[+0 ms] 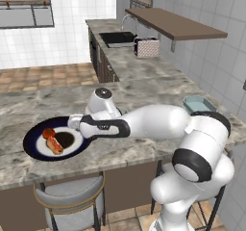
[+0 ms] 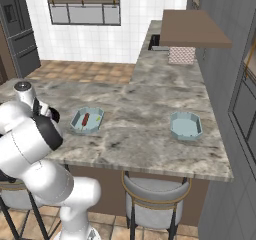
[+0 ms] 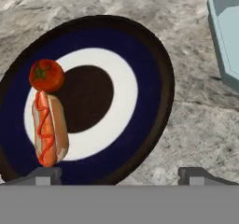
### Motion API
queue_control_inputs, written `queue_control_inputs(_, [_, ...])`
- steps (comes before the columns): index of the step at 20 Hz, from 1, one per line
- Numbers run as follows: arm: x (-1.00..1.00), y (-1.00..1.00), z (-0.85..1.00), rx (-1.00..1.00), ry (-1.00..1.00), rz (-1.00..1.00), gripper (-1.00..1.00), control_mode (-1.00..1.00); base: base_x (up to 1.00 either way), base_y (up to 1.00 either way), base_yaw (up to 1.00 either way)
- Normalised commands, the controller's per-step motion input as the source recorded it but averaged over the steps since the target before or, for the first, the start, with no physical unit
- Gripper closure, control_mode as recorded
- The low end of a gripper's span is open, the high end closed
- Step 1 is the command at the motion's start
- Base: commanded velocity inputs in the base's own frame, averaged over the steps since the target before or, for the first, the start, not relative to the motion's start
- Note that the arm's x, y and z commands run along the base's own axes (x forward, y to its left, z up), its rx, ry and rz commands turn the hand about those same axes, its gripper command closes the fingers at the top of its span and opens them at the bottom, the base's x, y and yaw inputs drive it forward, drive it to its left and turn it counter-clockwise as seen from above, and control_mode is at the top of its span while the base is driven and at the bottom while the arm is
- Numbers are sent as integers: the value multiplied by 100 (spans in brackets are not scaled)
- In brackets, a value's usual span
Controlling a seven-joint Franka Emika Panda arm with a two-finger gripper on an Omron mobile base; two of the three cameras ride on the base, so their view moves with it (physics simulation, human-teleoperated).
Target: Place one cooked food and one vegetable from the large plate to each tupperware container.
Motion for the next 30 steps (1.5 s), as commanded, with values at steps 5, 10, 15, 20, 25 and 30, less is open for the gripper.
queue_control_inputs(5, [-17, 57, 12, 0, 16, 0, -100, -100, 0, 0, 0])
queue_control_inputs(10, [-8, 50, -5, -1, 0, 0, -100, -100, 0, 0, 0])
queue_control_inputs(15, [3, 48, -21, -15, -1, 0, -100, -100, 0, 0, 0])
queue_control_inputs(20, [19, 38, -28, -12, 0, 0, -100, -100, 0, 0, 0])
queue_control_inputs(25, [36, 20, -9, 0, 11, 1, -100, -100, 0, 0, 0])
queue_control_inputs(30, [34, 15, -20, -2, 7, 2, -100, -100, 0, 0, 0])
